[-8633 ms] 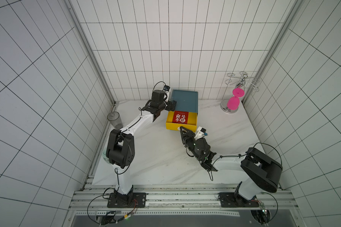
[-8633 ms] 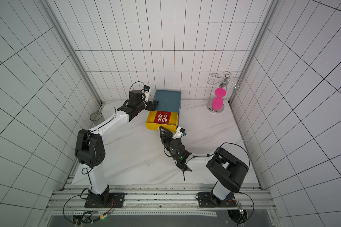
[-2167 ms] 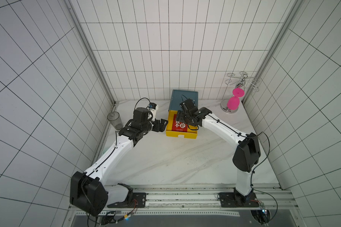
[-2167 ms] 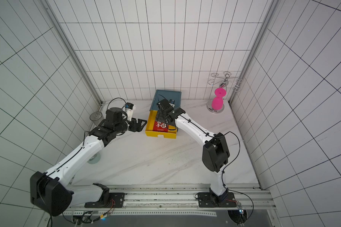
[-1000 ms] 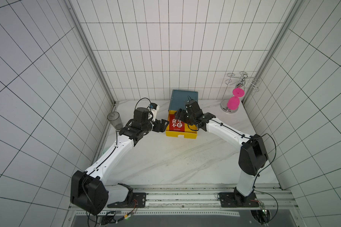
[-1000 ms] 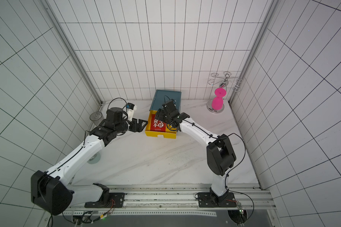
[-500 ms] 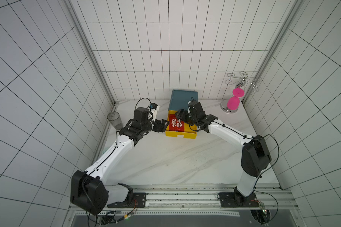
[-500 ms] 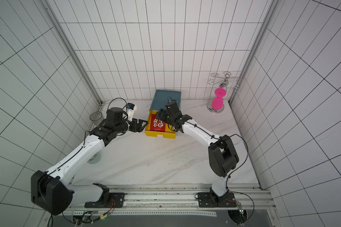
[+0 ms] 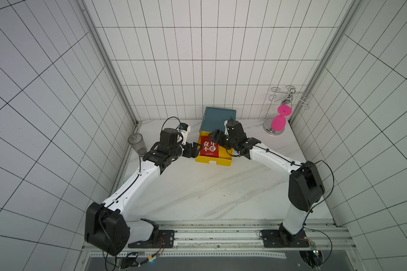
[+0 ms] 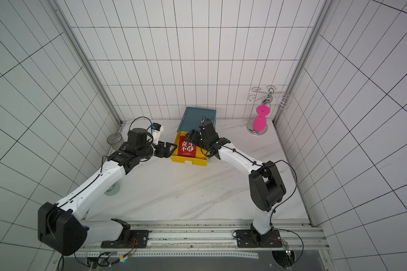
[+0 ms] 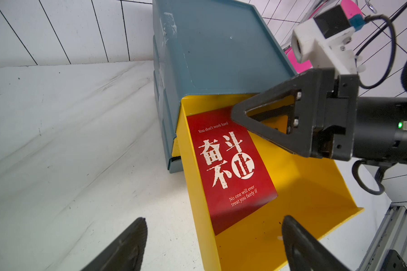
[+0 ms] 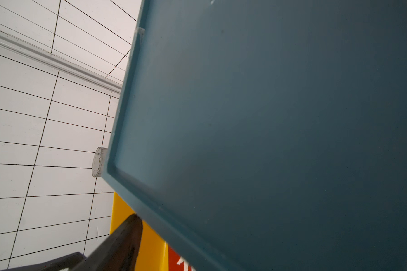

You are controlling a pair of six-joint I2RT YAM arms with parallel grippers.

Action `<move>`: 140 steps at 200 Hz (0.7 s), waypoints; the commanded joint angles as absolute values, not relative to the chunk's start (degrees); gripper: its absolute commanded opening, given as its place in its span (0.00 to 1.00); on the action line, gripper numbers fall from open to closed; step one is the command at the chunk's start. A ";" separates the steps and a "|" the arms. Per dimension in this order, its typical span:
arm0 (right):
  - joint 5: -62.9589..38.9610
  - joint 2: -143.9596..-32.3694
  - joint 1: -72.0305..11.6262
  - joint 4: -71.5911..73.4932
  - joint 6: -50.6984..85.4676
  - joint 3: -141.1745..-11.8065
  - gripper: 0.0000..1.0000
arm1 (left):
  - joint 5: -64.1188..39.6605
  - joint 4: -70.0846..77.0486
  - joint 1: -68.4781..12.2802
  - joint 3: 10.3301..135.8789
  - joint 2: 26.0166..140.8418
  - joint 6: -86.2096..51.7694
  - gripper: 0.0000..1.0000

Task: Take the postcards out of the drawer
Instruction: Pick up the postcard from the drawer.

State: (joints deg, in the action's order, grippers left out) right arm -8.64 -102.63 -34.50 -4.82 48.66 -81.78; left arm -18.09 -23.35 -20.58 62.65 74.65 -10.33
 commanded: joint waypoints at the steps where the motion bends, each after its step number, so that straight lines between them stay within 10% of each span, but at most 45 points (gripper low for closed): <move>1: -10.85 -101.07 -34.67 -2.36 48.87 -79.98 0.79 | -18.59 -21.80 -20.79 63.98 74.82 -10.69 0.88; 140: -13.31 -98.98 -34.43 1.35 48.84 -78.71 0.74 | -18.60 -21.96 -20.83 63.26 74.70 -11.39 0.88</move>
